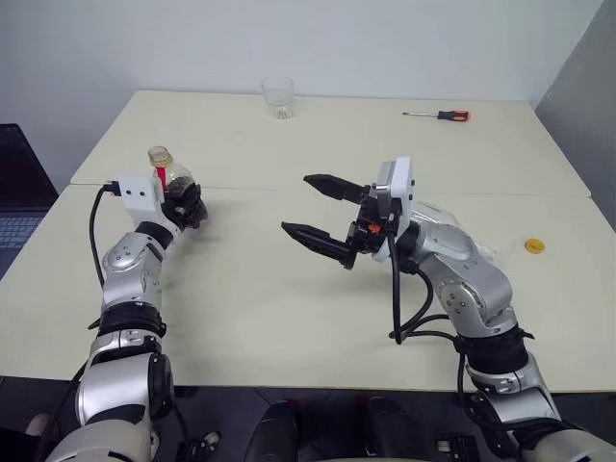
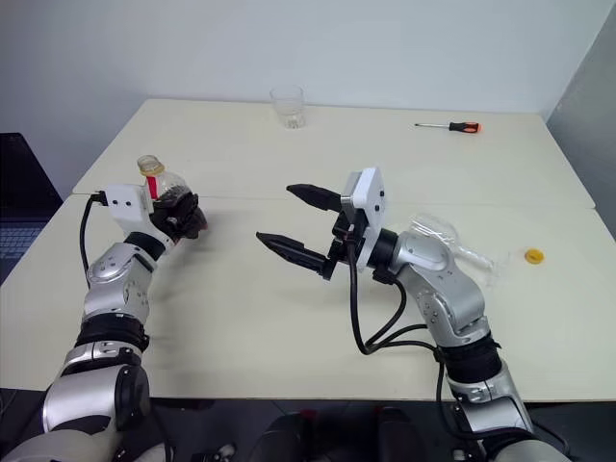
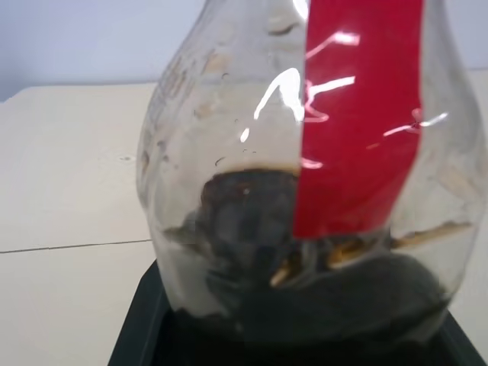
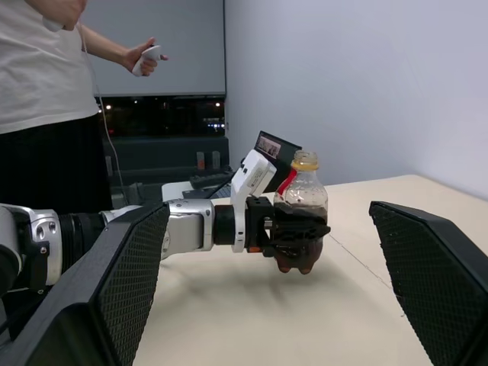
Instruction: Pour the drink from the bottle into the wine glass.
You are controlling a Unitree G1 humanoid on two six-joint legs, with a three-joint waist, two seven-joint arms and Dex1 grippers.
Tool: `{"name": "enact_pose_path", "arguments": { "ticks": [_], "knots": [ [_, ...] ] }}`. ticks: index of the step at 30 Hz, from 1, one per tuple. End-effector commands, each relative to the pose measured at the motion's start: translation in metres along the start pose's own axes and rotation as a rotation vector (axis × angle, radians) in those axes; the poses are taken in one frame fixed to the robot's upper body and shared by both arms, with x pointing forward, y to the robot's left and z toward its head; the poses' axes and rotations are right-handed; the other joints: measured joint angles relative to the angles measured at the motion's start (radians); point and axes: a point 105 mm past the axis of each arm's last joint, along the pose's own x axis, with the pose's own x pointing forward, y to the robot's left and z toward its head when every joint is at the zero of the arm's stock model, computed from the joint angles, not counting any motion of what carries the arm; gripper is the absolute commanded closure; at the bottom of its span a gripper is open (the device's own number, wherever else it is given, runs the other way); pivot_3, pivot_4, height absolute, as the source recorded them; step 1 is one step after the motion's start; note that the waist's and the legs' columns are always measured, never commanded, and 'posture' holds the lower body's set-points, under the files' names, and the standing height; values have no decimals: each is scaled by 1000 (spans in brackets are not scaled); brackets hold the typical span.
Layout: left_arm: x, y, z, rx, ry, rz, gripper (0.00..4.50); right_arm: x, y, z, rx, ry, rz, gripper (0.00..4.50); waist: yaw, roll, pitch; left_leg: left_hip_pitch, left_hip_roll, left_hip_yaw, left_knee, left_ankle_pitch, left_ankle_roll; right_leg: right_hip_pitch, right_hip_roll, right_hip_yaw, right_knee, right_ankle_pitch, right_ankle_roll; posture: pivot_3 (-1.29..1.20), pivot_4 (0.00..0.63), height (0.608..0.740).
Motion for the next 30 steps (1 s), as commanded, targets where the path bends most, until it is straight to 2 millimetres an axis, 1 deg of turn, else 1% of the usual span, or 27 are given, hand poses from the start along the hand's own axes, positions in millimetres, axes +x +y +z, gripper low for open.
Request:
{"name": "enact_pose_path", "arguments": {
  "ticks": [1,13,21,25,30],
  "knots": [
    [5,6,27,31,-93,14,2553,4,0,13,-53,-44,9,19,0,0,0,0,0,0,0,0,0,-1,0,0,0,0,0,0,150,740],
    [4,2,14,23,-72,11,2553,3,-2,11,-63,-37,6,19,-1,-1,0,-3,0,5,1,0,0,-10,0,3,11,0,0,0,150,740],
    [4,2,13,21,-66,12,2553,3,-4,11,-70,-33,1,19,-2,-1,0,-3,1,5,1,0,0,-11,0,3,11,0,0,0,150,740],
    [3,3,11,20,-61,15,2553,2,-8,7,-80,-16,-15,19,-2,-1,0,-3,1,6,1,0,0,-11,0,3,11,0,0,0,150,740],
    [-1,3,2,13,-43,19,2553,1,-11,2,-97,15,-33,19,-2,-1,0,-3,1,6,1,0,0,-11,0,3,11,0,0,0,150,740]
  ]
}}
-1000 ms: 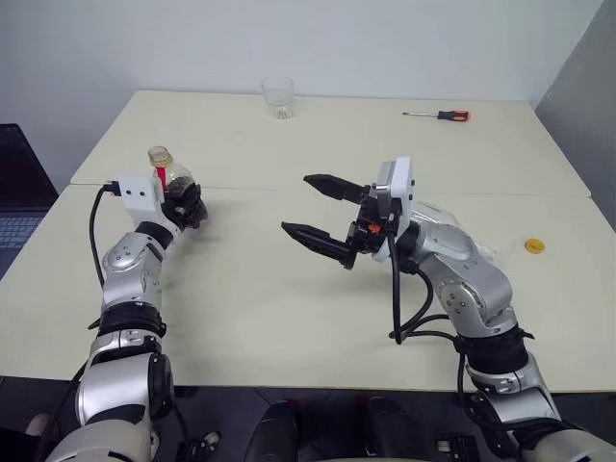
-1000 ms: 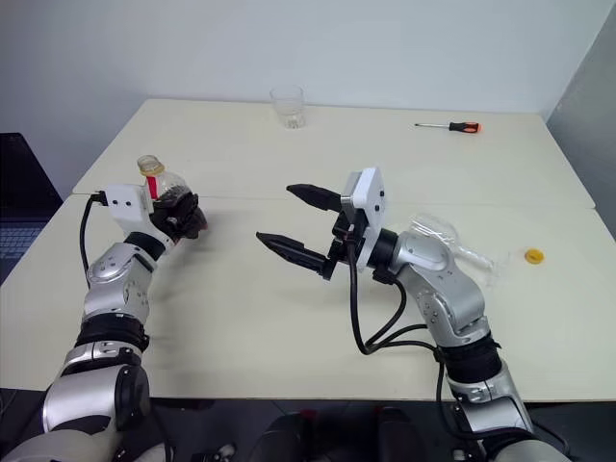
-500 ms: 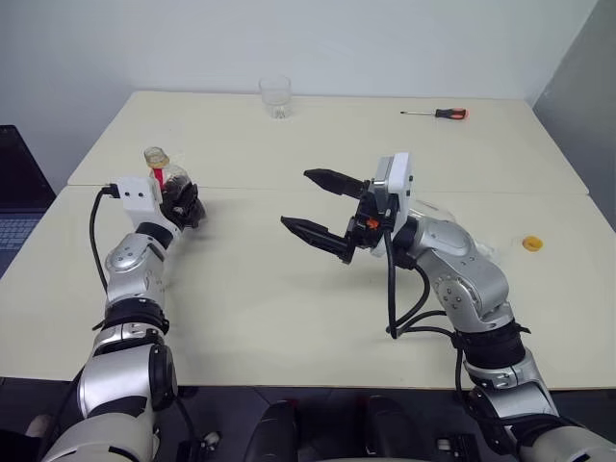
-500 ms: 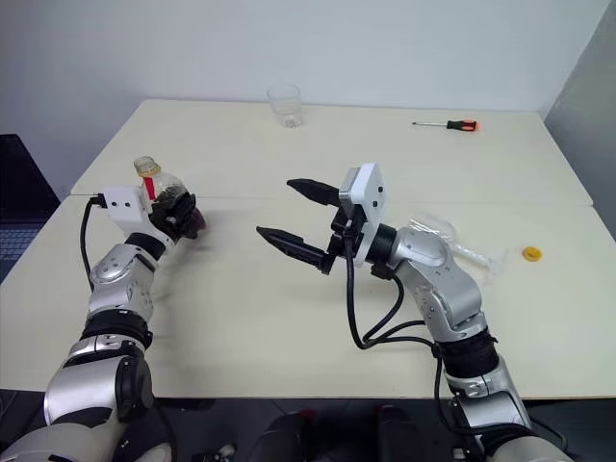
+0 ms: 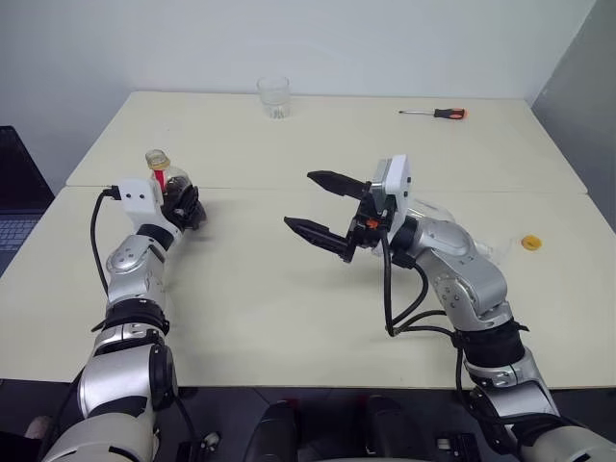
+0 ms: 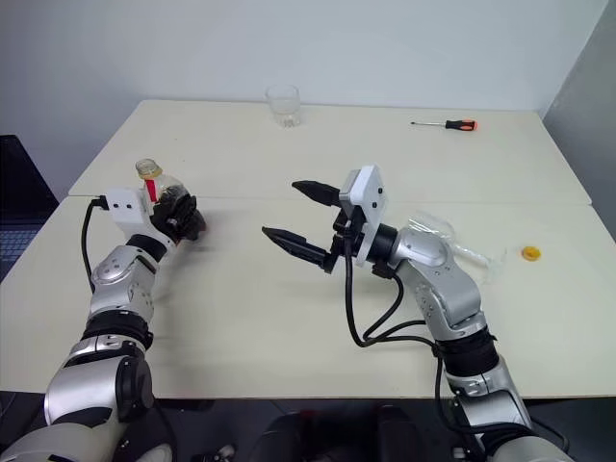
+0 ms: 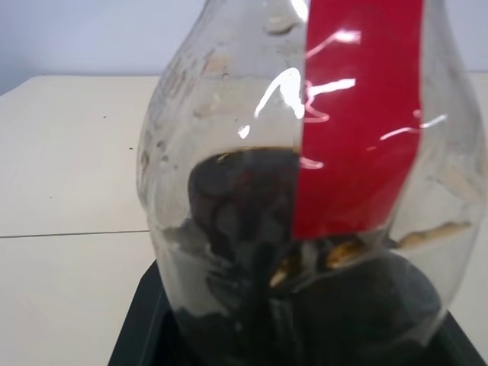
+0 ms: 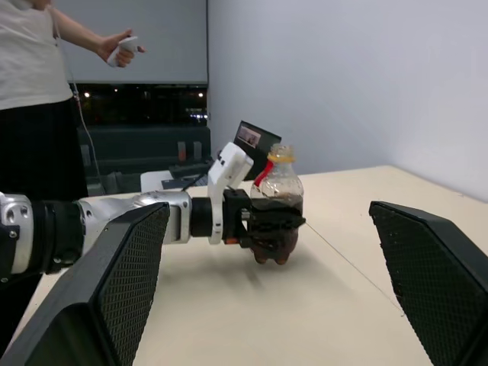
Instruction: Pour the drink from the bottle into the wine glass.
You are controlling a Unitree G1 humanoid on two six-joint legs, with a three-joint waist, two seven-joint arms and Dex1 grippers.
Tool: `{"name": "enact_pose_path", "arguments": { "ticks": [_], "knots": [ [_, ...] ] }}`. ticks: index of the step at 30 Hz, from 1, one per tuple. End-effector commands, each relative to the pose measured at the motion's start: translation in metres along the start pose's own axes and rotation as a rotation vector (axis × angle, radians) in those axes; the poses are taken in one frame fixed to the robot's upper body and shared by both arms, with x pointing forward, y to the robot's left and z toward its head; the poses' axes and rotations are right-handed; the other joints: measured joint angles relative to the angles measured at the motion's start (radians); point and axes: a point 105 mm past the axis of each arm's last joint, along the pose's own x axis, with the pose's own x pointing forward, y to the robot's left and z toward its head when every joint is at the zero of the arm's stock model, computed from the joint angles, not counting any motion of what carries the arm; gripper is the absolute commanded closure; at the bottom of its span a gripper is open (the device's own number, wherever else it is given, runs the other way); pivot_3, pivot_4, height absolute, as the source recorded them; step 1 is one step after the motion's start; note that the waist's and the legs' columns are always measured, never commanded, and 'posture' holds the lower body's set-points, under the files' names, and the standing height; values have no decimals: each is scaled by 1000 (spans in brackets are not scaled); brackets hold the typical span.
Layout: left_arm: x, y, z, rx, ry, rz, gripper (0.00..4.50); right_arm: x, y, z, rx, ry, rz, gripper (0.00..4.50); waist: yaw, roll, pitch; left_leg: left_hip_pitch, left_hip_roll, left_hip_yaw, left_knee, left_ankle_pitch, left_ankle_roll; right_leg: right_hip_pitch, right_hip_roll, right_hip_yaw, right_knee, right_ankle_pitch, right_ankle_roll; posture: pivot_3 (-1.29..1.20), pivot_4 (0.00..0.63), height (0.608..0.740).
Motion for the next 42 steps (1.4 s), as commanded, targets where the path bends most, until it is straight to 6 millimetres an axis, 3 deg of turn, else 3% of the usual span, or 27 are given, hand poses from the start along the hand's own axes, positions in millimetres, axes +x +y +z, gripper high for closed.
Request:
{"name": "enact_pose_path", "arguments": {
  "ticks": [1,8,14,18,23,32,42],
  "knots": [
    [-1,2,10,21,-53,5,2553,3,0,11,-58,-27,7,19,0,0,0,0,0,0,0,0,0,0,0,0,0,0,0,0,150,740],
    [-1,-1,7,15,-49,-2,2553,-1,-3,-5,-73,39,-10,19,0,0,0,0,0,0,0,0,0,0,0,0,0,0,0,0,150,740],
    [0,-1,8,10,-46,-3,2553,-1,-6,-8,-82,51,-22,19,0,0,0,0,0,0,0,0,0,0,0,0,0,0,0,0,150,740],
    [0,0,6,6,-41,-3,1591,-1,-8,-8,-84,51,-28,0,0,0,0,0,0,0,0,0,0,0,0,0,0,0,0,0,150,740],
    [0,0,6,1,-41,-3,20,-1,-10,-7,-89,42,-36,0,0,0,0,0,0,0,0,0,0,0,0,0,0,0,0,0,150,740],
    [-4,2,13,-1,-69,-5,20,-5,-9,-6,-88,42,-29,0,0,0,0,0,0,0,0,0,0,0,0,0,0,0,0,0,150,740],
    [-27,4,26,4,-113,26,20,-16,-4,-9,-81,61,-22,0,0,0,0,0,1,0,0,0,0,0,0,0,1,0,0,0,150,740]
  ]
}}
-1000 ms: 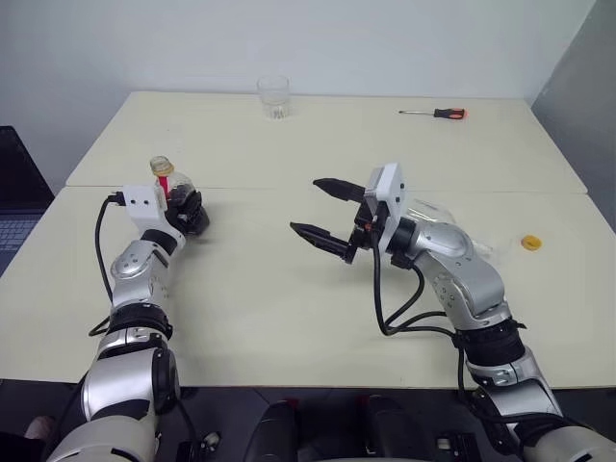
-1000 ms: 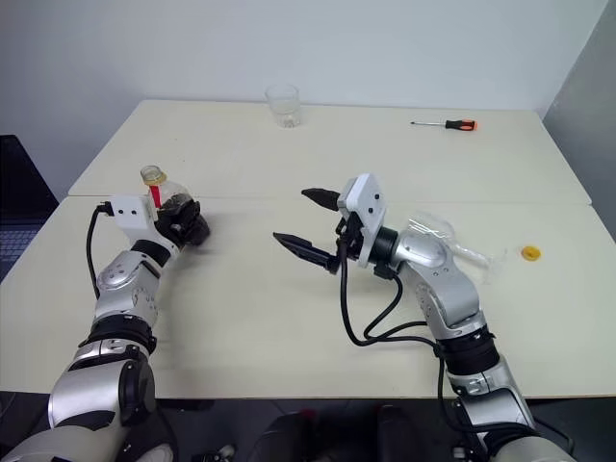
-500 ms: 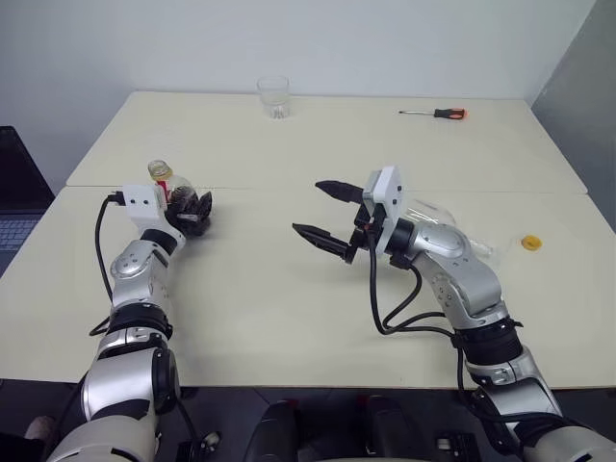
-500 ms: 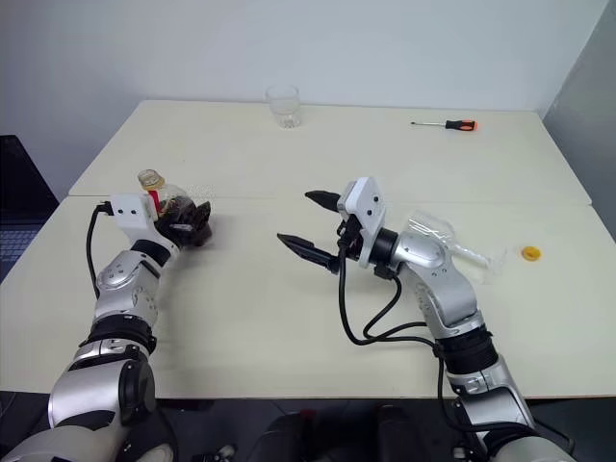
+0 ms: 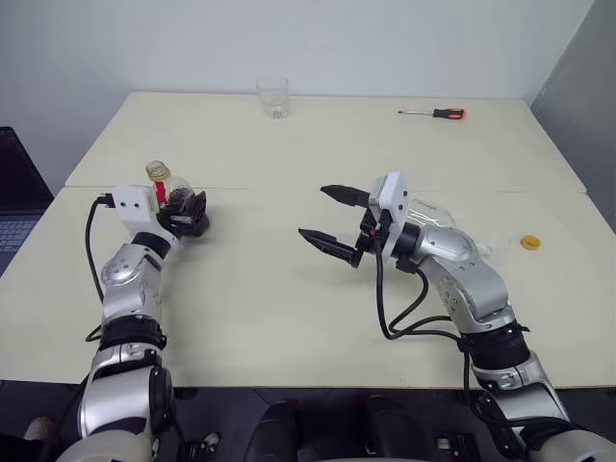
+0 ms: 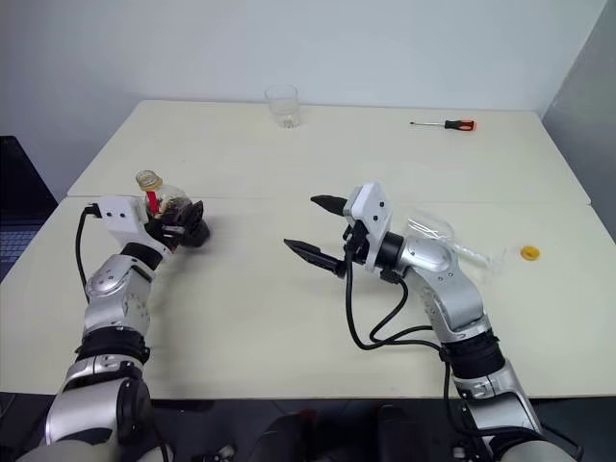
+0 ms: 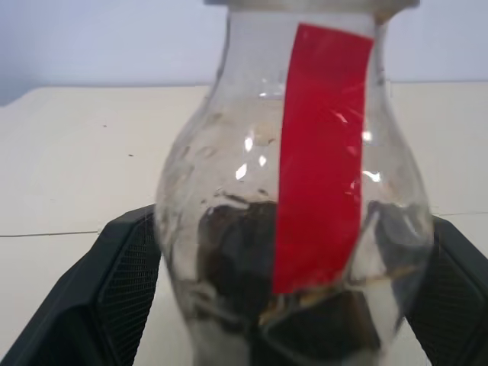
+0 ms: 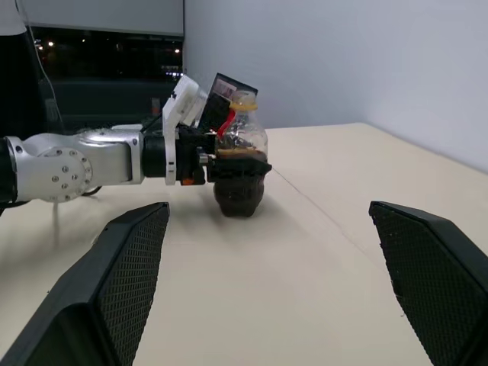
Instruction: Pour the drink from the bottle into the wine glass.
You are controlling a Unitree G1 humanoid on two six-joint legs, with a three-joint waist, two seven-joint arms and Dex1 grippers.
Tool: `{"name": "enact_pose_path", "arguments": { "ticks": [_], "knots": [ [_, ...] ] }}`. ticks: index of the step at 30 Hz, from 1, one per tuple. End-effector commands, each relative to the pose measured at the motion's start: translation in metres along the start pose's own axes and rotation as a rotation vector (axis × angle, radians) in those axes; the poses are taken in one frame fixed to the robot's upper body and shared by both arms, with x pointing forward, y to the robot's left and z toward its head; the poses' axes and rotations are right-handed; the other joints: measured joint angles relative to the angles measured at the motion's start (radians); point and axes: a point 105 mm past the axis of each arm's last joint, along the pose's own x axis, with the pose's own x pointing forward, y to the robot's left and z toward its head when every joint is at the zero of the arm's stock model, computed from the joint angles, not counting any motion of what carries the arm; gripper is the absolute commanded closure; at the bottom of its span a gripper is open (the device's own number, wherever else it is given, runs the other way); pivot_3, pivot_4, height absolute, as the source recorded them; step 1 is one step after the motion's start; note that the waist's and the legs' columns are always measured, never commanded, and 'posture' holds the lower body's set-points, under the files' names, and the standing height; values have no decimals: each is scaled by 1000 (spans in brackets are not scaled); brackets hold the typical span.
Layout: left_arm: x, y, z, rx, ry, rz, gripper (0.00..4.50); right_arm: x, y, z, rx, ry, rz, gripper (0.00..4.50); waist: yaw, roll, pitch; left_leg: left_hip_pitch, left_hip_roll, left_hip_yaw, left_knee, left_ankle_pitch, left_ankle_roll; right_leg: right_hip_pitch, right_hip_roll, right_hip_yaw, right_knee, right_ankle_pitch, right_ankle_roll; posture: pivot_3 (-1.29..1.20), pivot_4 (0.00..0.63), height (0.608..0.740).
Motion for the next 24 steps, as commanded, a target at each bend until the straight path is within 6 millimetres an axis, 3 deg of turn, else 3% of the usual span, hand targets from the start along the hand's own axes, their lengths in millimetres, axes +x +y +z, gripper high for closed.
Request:
{"name": "enact_pose_path", "arguments": {
  "ticks": [1,7,15,19,24],
  "knots": [
    [-6,2,22,0,-71,26,20,-5,3,16,-33,-47,9,0,0,0,0,0,0,0,0,0,0,0,0,0,0,0,0,0,150,740],
    [-28,-5,23,-9,-54,32,20,-15,5,11,-24,-22,1,0,1,0,0,0,0,0,0,0,0,0,-1,0,0,0,0,0,150,740],
    [-72,-22,32,-36,-7,54,20,-40,2,-2,-15,36,-80,0,1,0,0,0,0,0,0,0,0,1,-1,1,-1,0,0,0,150,740],
    [-87,-57,34,-74,30,-35,20,-57,-5,-9,-30,85,-155,0,5,-1,0,0,0,0,0,0,0,2,-1,1,-1,0,0,0,150,740],
    [-84,-116,32,-105,76,-294,20,-80,-23,-26,-151,225,-286,0,9,-1,-1,2,-1,0,0,0,0,4,0,1,-1,0,0,0,150,740]
  ]
}}
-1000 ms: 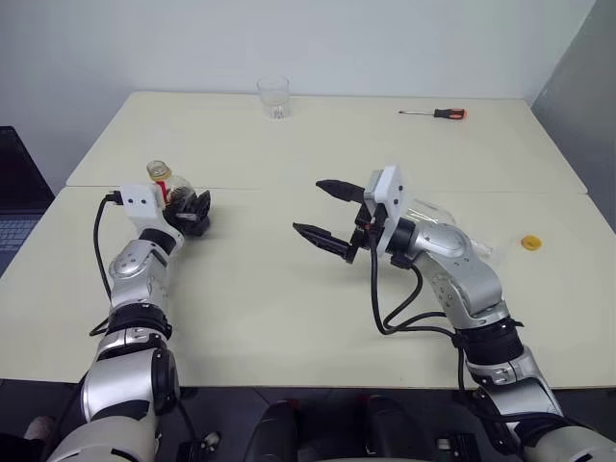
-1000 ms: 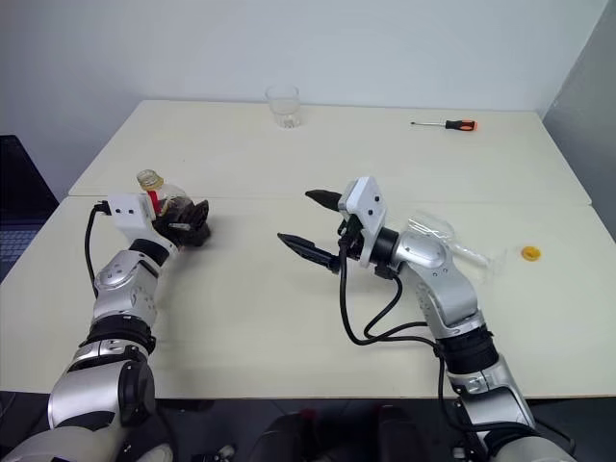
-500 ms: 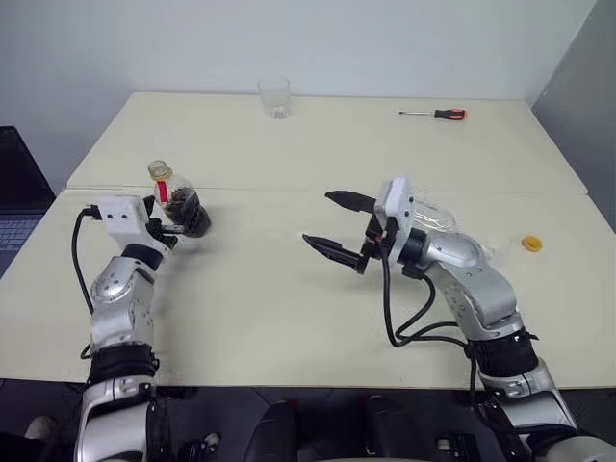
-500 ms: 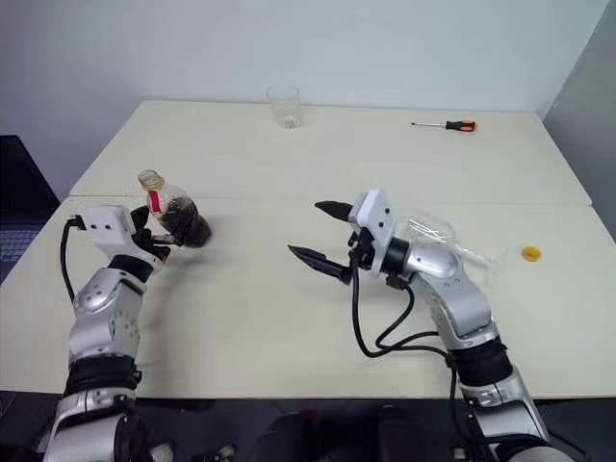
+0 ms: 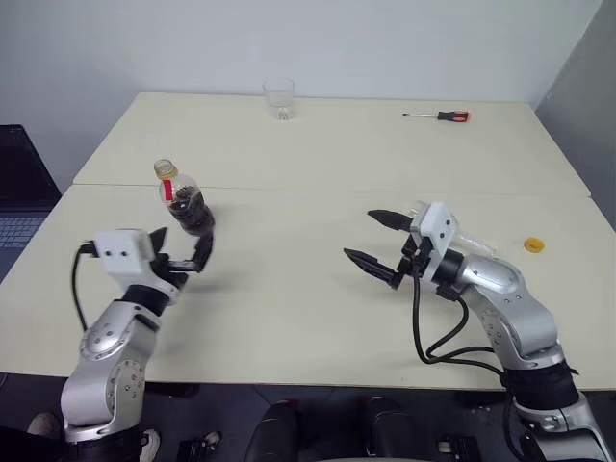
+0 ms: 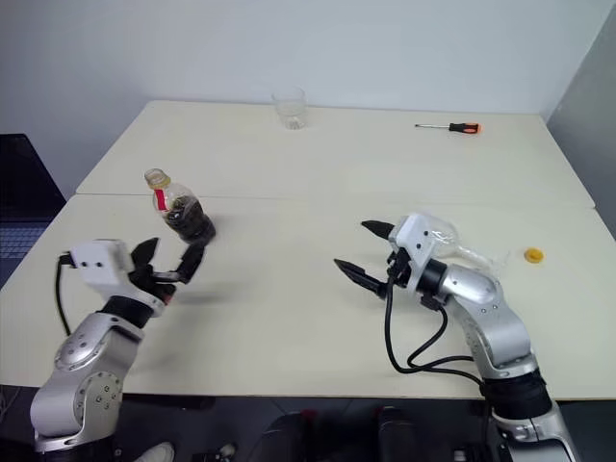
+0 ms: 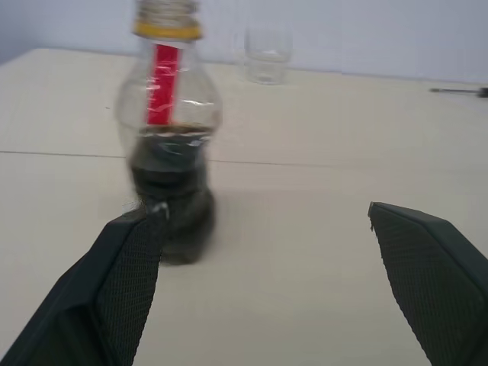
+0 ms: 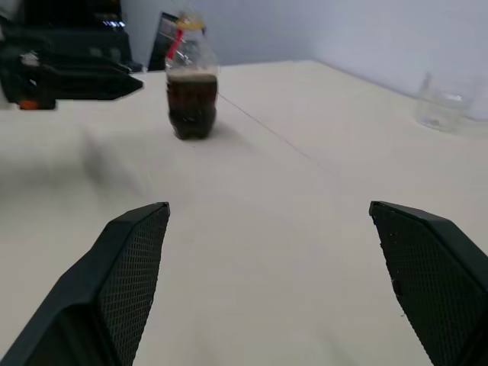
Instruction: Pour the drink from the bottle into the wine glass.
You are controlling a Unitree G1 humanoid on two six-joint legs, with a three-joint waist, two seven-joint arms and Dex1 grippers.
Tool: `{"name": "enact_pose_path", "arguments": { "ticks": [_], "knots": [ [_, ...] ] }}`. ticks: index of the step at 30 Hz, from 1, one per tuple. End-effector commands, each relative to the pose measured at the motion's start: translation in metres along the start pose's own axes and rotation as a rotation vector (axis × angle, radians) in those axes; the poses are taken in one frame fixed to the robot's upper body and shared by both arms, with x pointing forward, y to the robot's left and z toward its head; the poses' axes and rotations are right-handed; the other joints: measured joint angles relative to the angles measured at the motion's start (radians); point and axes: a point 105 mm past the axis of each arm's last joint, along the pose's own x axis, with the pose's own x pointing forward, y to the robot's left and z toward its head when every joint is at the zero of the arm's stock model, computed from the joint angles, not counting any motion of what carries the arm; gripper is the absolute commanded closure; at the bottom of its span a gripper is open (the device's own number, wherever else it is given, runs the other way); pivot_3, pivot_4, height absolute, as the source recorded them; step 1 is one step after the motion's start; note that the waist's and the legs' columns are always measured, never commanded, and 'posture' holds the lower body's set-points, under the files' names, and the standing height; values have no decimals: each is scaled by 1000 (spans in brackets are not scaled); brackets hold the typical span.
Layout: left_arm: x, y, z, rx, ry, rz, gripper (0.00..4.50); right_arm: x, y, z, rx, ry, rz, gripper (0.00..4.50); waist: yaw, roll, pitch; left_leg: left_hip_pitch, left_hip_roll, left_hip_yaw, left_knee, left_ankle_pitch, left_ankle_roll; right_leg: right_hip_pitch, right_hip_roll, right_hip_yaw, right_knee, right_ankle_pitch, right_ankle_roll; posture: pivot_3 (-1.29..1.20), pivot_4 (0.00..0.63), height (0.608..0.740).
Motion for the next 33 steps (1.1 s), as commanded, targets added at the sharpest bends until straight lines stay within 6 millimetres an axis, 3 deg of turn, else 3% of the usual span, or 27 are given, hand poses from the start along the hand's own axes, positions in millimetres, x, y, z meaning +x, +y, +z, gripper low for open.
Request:
{"name": "enact_pose_path", "arguments": {
  "ticks": [1,9,13,17,24,33],
  "knots": [
    [8,-46,8,-3,-8,-226,20,-11,-20,-1,-144,48,-124,0,-1,0,0,1,0,0,0,0,0,1,0,0,0,0,0,0,150,740],
    [14,-102,3,-78,62,-573,20,-37,-65,-14,-372,235,-359,0,-4,0,0,1,0,1,-1,0,0,1,1,0,-1,0,0,0,150,740],
    [5,-119,4,45,82,-751,20,-57,-80,-20,-457,336,-453,0,-4,0,0,1,0,1,-1,0,0,1,1,0,-1,0,0,0,150,740],
    [3,-118,-1,231,72,-827,20,-76,-89,-29,-532,446,-513,0,-4,0,0,1,0,2,-1,0,0,1,1,1,-1,0,-1,0,150,740],
    [11,-118,2,272,30,-853,20,-93,-93,-48,-623,615,-517,0,-4,0,0,1,0,2,-1,0,0,1,1,1,-1,0,-1,0,150,740],
    [13,-121,1,252,13,-835,20,-89,-101,-58,-662,684,-532,0,-5,0,0,1,0,2,-1,0,0,1,1,1,-1,0,-1,0,150,740]
  ]
}}
